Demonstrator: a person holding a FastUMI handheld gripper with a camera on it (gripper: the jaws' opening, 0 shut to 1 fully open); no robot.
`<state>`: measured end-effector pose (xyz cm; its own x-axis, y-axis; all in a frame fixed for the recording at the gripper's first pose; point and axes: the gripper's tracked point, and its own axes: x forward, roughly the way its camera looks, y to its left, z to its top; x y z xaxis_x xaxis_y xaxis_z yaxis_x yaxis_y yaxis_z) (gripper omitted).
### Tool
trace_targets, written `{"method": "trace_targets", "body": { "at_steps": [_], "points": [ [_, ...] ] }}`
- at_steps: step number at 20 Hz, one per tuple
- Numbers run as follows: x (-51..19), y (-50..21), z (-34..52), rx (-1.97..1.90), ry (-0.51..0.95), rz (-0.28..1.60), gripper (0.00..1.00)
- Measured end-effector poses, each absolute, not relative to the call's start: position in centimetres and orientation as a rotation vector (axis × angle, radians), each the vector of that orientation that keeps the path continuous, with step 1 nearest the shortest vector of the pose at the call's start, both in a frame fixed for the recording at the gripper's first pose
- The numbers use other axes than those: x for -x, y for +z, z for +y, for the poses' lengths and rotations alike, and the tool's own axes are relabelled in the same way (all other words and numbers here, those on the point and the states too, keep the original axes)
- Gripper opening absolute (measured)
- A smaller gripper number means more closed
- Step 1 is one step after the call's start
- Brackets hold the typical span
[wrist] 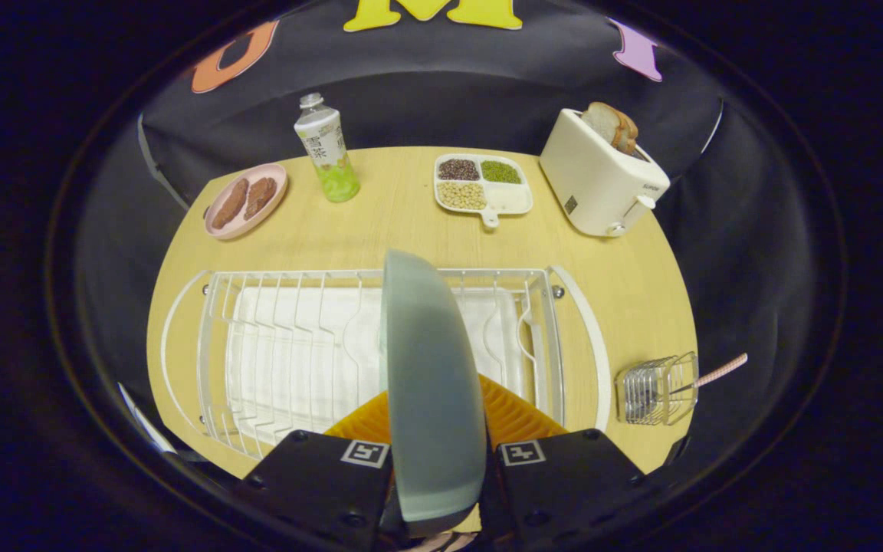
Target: Take the plate from the dish rack, then take the spoon from the basket and place it into the plate.
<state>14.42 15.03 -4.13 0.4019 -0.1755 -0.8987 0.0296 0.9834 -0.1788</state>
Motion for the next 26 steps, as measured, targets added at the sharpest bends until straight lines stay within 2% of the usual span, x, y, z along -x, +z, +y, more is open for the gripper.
{"method": "trace_targets", "body": {
  "at_steps": [7, 11, 15, 20, 26],
  "points": [
    [-15.6, -0.1, 15.1, 0.292, -0.195, 1.040, 0.37],
    [-13.4, 2.0, 15.7, 0.267, -0.125, 0.986, 0.37],
    [-7.7, 2.4, 15.7, 0.181, -0.017, 0.945, 0.37],
    [0.7, -1.1, 13.8, 0.046, 0.092, 0.919, 0.37],
    [7.4, -9.7, 10.6, -0.287, 0.191, 1.055, 0.37]
  ]
}}
